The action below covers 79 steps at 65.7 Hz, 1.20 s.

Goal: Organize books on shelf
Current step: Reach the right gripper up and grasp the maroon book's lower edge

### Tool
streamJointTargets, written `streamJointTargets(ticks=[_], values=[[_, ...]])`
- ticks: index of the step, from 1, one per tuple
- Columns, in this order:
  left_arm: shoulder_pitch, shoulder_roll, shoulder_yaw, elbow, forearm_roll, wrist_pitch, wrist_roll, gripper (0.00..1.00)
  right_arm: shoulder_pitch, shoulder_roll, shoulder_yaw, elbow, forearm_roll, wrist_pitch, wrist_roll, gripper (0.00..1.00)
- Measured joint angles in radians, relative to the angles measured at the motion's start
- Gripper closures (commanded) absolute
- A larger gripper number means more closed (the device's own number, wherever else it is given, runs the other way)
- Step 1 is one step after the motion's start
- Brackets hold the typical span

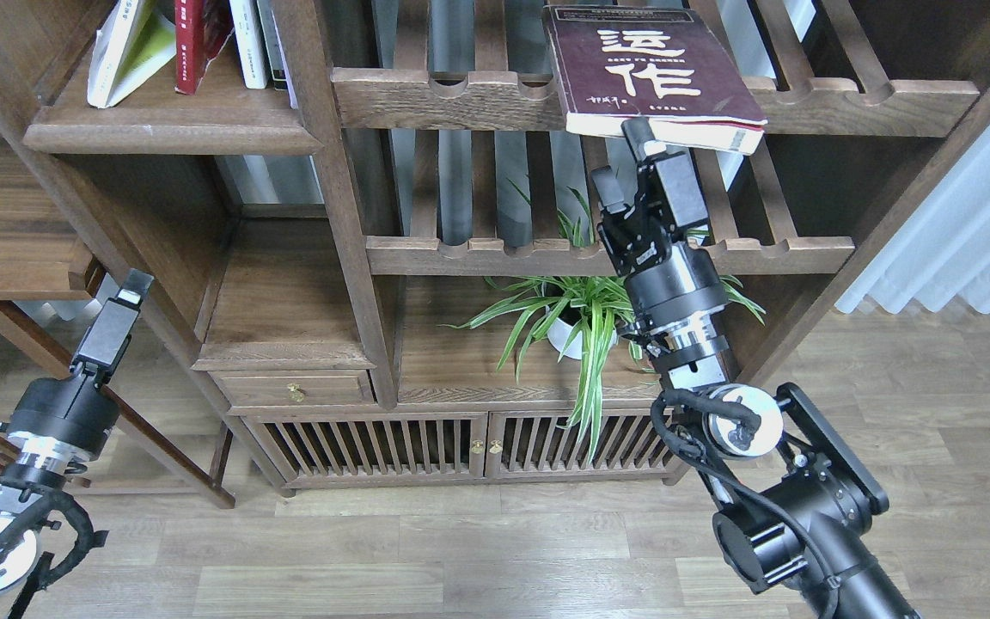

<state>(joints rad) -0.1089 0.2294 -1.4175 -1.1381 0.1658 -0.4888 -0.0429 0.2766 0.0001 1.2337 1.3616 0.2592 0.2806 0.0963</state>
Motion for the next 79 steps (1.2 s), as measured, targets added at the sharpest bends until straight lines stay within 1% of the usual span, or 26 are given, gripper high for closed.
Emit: streamJointTargets(ticks=[13,26,43,49,50,57,61,67,72,74,76,79], values=[[0.0,-0.002,0.0,0.003,-0.001,0.0,-0.001,0.0,0.024,0.0,0.05,-0.037,0.0,-0.018,0.0,0.0],[0.0,-0.002,0.0,0.01,-0.002,0.0,-0.002,0.0,0.049,0.0,0.083,-0.042,0.001,-0.04,0.0,0.01],[-0.002,0.001,-0.001,0.011,-0.007,0.0,-0.002,0.0,0.062,0.0,0.089,-0.041,0.001,-0.108,0.0,0.17],[-0.002,0.002,-0.003,0.011,-0.008,0.0,-0.002,0.0,0.066,0.0,0.09,-0.04,0.0,-0.144,0.014,0.22],[-0.002,0.002,-0.004,0.011,-0.008,0.0,-0.002,0.0,0.069,0.0,0.09,-0.039,0.0,-0.17,0.035,0.27],[-0.002,0.002,-0.005,0.011,-0.008,0.0,-0.001,0.0,0.072,0.0,0.091,-0.034,0.0,-0.202,0.069,0.4],[-0.001,0.003,-0.006,0.011,-0.008,0.0,-0.001,0.0,0.073,0.0,0.091,-0.028,0.0,-0.211,0.082,0.42],[0.0,0.003,-0.011,0.011,-0.008,0.0,-0.001,0.0,0.074,0.0,0.092,-0.018,0.0,-0.212,0.087,0.45],[0.0,0.003,-0.015,0.011,-0.008,0.0,-0.001,0.0,0.078,0.0,0.091,-0.014,0.0,-0.212,0.088,0.51],[0.0,0.003,-0.016,0.011,-0.008,0.0,-0.001,0.0,0.079,0.0,0.091,-0.013,-0.001,-0.212,0.088,0.56],[0.0,0.003,-0.018,0.011,-0.008,0.0,-0.001,0.0,0.079,0.0,0.091,-0.011,-0.001,-0.211,0.088,0.65],[0.0,0.004,-0.019,0.011,-0.008,0.0,-0.001,0.0,0.079,0.0,0.091,-0.005,-0.002,-0.208,0.088,0.82]])
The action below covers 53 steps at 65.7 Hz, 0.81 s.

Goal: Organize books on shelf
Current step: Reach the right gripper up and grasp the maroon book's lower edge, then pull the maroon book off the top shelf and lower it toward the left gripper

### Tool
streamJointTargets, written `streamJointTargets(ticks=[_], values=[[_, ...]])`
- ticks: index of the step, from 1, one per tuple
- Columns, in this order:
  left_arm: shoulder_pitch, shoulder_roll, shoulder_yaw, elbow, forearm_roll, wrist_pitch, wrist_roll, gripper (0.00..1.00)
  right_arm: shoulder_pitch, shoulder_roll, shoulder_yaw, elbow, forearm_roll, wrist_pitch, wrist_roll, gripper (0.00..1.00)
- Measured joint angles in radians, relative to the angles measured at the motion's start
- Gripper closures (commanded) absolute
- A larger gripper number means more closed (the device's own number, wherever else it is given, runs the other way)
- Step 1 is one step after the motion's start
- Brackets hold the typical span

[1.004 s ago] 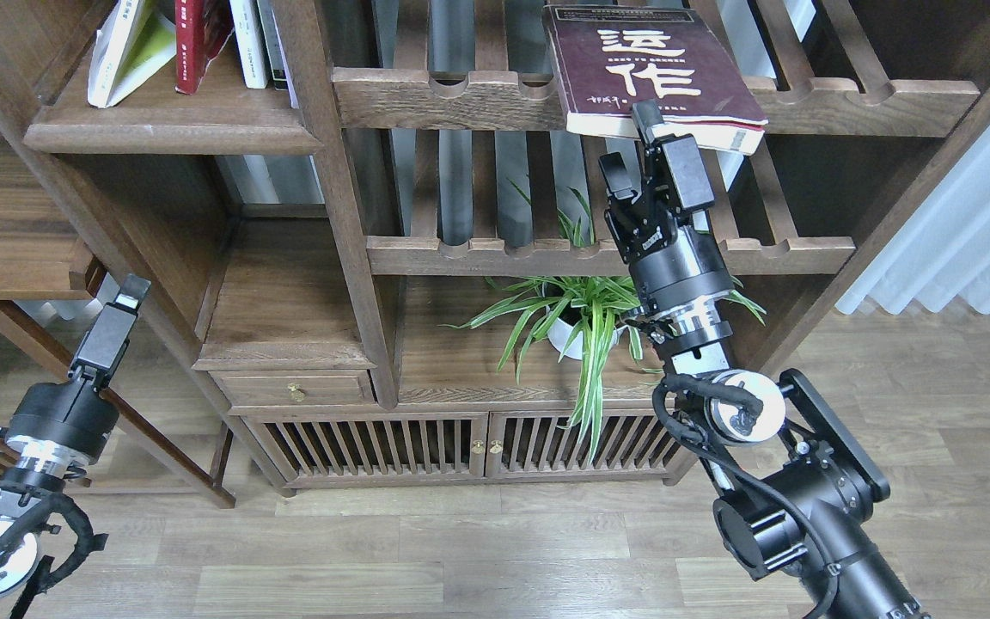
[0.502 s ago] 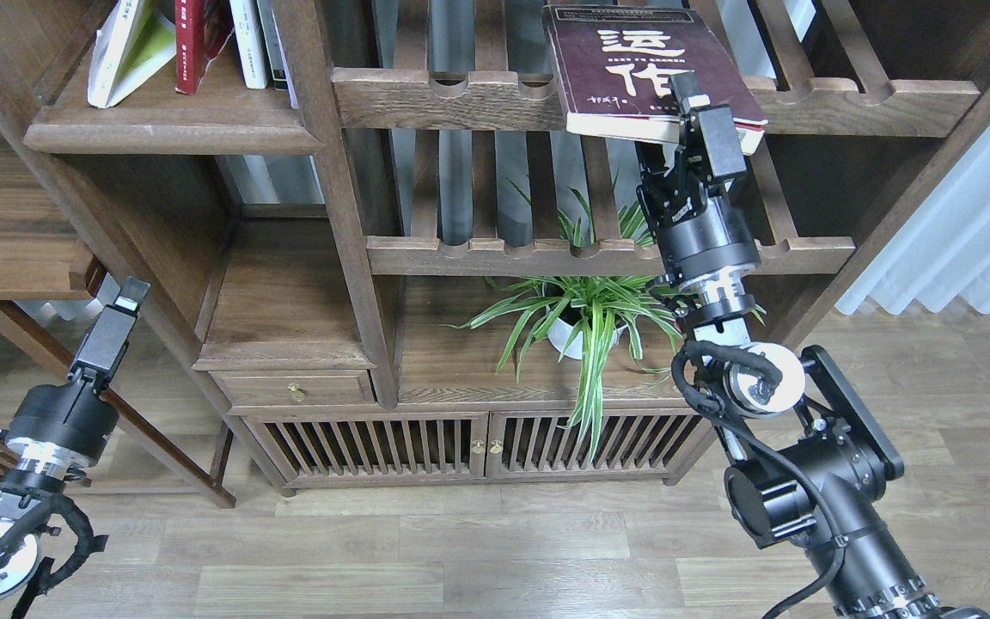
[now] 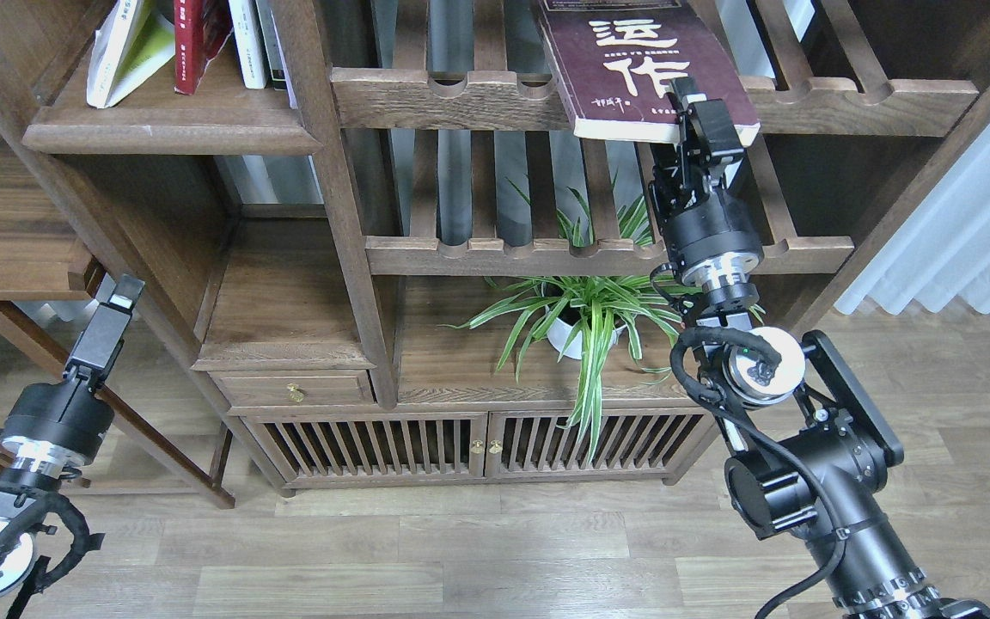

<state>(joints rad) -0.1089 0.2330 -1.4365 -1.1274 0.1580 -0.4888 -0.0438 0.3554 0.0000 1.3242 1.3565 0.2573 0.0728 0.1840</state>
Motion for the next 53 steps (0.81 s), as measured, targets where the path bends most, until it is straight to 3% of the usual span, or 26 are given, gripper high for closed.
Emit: streamJointTargets(ticks=[3,15,40,53], values=[[0.0,0.0,-0.001,0.0,0.0,0.0,0.0,0.0,-0.001,0.0,0.0,0.008,0.0,0.012,0.0,0.97],[0.0,0.0,-0.004,0.003,0.0,0.0,0.0,0.0,-0.021,0.0,-0.013,0.029,-0.001,0.13,-0.001,0.97],[0.005,0.001,-0.006,0.019,0.0,0.0,0.002,0.0,-0.217,0.0,-0.08,0.234,0.0,0.216,-0.02,0.97],[0.027,0.002,0.001,0.035,0.0,0.0,0.005,0.0,-0.46,-0.026,-0.123,0.317,0.0,0.392,-0.082,0.97]])
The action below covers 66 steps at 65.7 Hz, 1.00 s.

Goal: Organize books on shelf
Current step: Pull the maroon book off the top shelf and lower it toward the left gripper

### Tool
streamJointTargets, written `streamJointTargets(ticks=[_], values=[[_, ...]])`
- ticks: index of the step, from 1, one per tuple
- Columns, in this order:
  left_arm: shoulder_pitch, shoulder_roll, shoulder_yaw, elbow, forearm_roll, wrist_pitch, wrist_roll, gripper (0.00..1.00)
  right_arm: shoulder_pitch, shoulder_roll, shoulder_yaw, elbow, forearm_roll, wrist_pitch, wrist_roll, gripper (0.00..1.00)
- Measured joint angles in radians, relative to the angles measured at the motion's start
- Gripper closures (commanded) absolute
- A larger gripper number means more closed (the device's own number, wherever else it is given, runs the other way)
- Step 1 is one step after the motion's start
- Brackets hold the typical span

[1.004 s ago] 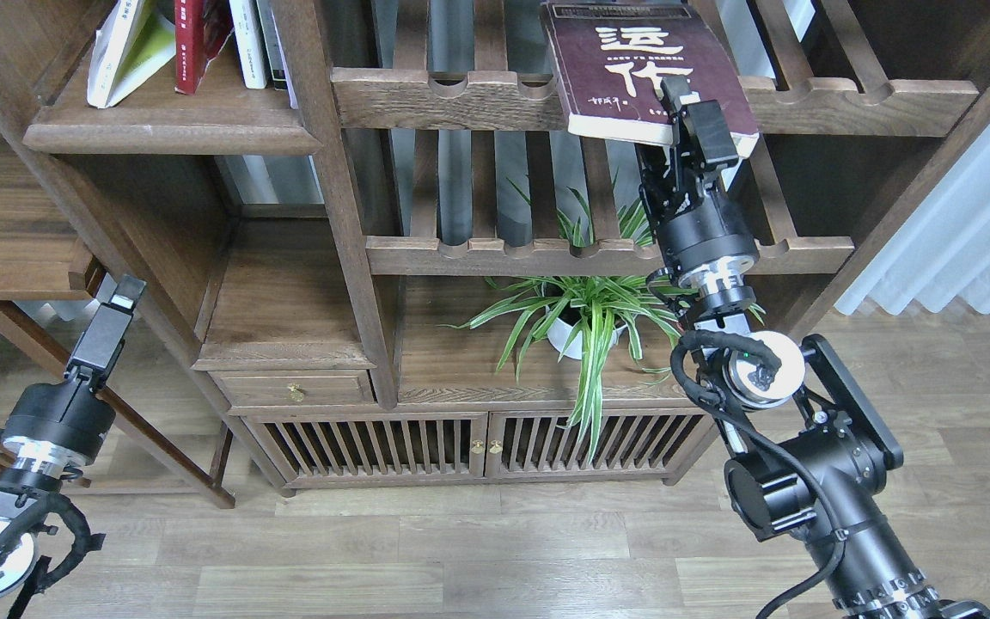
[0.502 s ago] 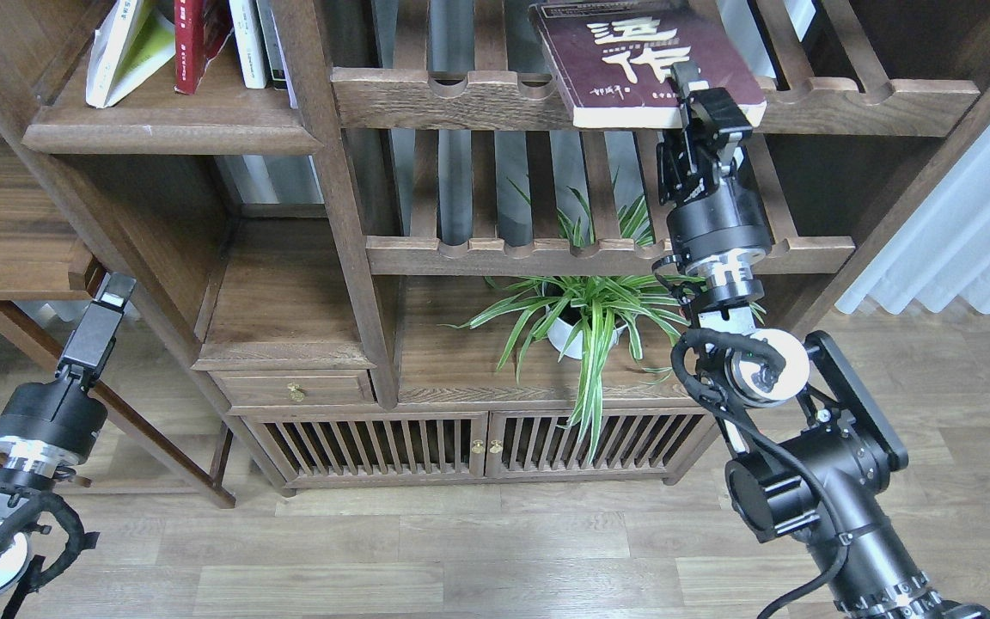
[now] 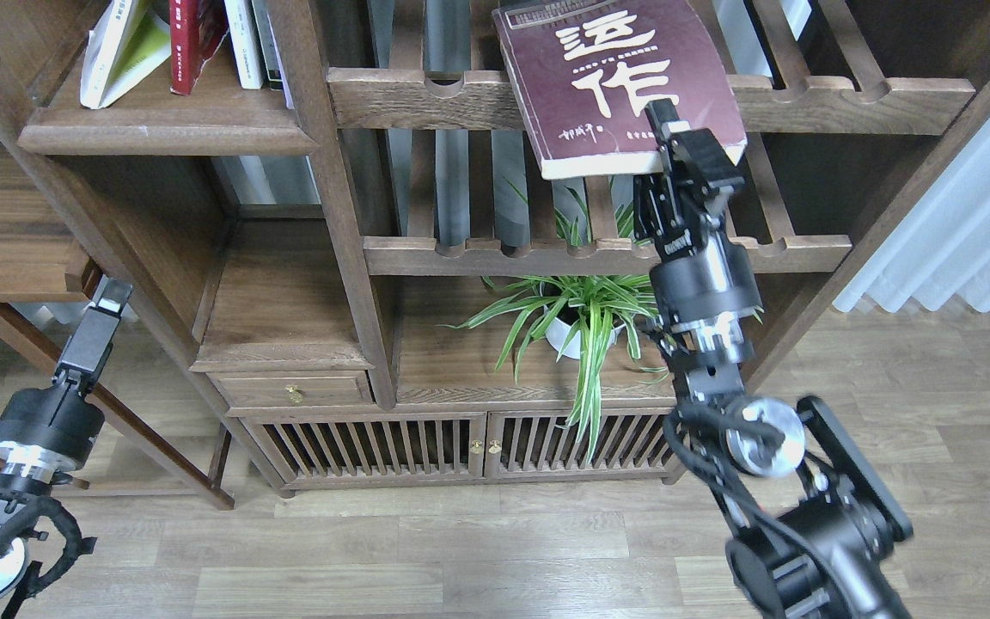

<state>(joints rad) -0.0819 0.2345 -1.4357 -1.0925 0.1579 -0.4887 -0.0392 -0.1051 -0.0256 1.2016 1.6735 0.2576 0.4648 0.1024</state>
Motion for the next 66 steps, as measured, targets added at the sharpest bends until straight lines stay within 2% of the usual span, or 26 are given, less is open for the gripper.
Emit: streamJointTargets(ticks=[12,13,18,34,45,66], values=[[0.056,-0.007,0.032,0.02,0.0,0.0,0.002,0.0,-0.195,-0.098,-0.041,-0.001,0.0,0.023,-0.051,0.96],[0.072,-0.009,0.056,0.021,0.0,0.0,0.002,0.0,-0.23,-0.111,-0.051,-0.009,0.0,0.023,-0.067,0.96],[0.083,-0.01,0.093,0.022,-0.01,0.0,0.0,0.0,-0.254,-0.125,-0.072,-0.029,0.0,0.024,-0.086,0.96],[0.053,-0.013,0.362,-0.031,-0.377,0.0,0.012,0.0,-0.232,-0.126,-0.168,-0.098,0.001,0.024,-0.146,0.96],[-0.01,0.0,0.519,-0.099,-0.611,0.0,0.001,0.0,-0.2,-0.104,-0.268,-0.144,0.017,0.024,-0.182,0.96],[-0.036,0.024,0.769,-0.188,-0.678,0.0,-0.003,0.0,-0.152,-0.028,-0.33,-0.213,0.034,0.024,-0.206,0.96]])
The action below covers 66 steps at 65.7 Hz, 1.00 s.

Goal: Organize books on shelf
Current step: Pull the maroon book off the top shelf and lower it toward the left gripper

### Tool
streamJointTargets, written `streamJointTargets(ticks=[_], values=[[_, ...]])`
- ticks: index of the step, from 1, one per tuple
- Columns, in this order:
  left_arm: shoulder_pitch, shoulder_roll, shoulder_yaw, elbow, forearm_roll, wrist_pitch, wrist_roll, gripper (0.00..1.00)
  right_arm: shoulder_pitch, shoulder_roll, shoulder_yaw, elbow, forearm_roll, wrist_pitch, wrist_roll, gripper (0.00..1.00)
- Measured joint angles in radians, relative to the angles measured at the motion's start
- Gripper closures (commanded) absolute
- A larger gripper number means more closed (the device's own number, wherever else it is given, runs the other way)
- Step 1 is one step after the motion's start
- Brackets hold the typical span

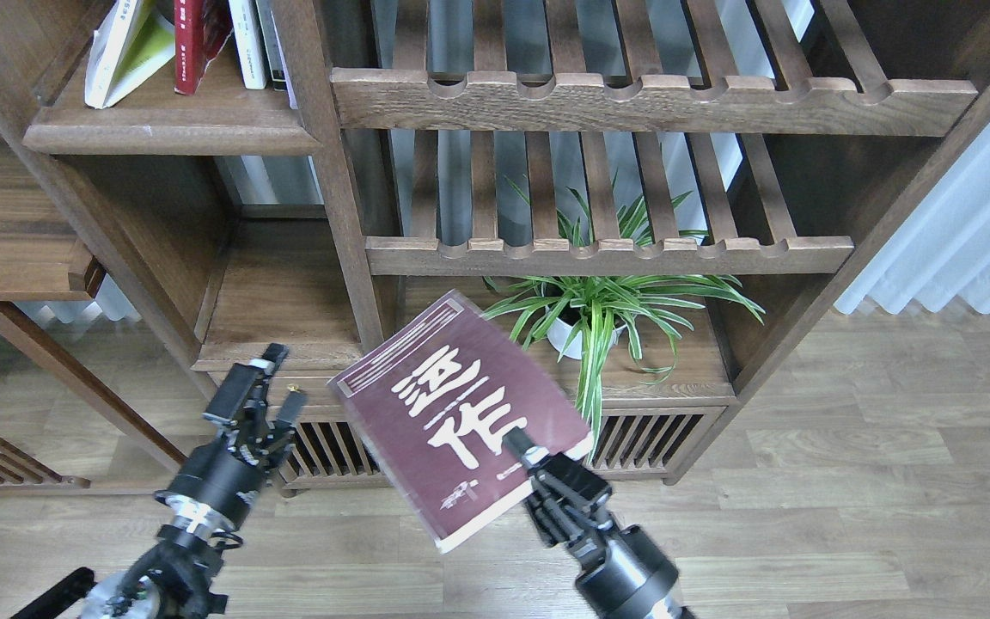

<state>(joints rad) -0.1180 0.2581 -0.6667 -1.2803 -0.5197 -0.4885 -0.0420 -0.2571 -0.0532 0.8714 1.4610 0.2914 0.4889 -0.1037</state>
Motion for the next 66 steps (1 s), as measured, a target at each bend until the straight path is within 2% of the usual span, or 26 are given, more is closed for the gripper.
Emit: streamJointTargets(ticks=[24,31,34,36,37,38,39,41,63,66], values=[[-0.006,-0.038,0.034,-0.023,0.001,0.0,-0.002,0.01,-0.019,0.006,-0.009,-0.001,0.002,0.0,-0.002,0.96],[-0.006,-0.047,0.037,-0.021,0.002,0.0,-0.002,0.15,-0.03,0.006,-0.015,-0.001,-0.001,0.0,-0.019,0.96],[-0.006,-0.048,0.04,-0.017,0.002,0.0,-0.002,0.22,-0.038,0.006,-0.016,-0.001,-0.003,0.0,-0.026,0.96],[-0.006,-0.048,0.042,-0.015,0.003,0.0,-0.002,0.33,-0.042,0.007,-0.017,-0.001,-0.005,0.0,-0.028,0.96],[-0.006,-0.048,0.043,-0.014,0.003,0.0,-0.002,0.45,-0.043,0.007,-0.018,-0.001,-0.005,0.0,-0.028,0.96],[-0.006,-0.048,0.045,-0.014,0.003,0.0,-0.002,0.52,-0.044,0.007,-0.02,-0.001,-0.006,0.0,-0.029,0.96],[-0.006,-0.048,0.047,-0.013,0.003,0.0,-0.002,0.7,-0.046,0.008,-0.021,-0.001,-0.006,0.0,-0.029,0.96],[-0.007,-0.047,0.053,-0.012,0.004,0.0,-0.002,0.99,-0.048,0.009,-0.024,-0.001,-0.007,0.0,-0.03,0.96],[-0.001,0.002,0.087,-0.006,0.052,-0.001,-0.023,0.99,-0.053,0.014,-0.031,-0.002,-0.011,-0.001,-0.035,0.95],[0.002,0.007,0.088,-0.007,0.054,-0.001,-0.024,0.99,-0.054,0.014,-0.03,-0.003,-0.011,-0.001,-0.035,0.92]])
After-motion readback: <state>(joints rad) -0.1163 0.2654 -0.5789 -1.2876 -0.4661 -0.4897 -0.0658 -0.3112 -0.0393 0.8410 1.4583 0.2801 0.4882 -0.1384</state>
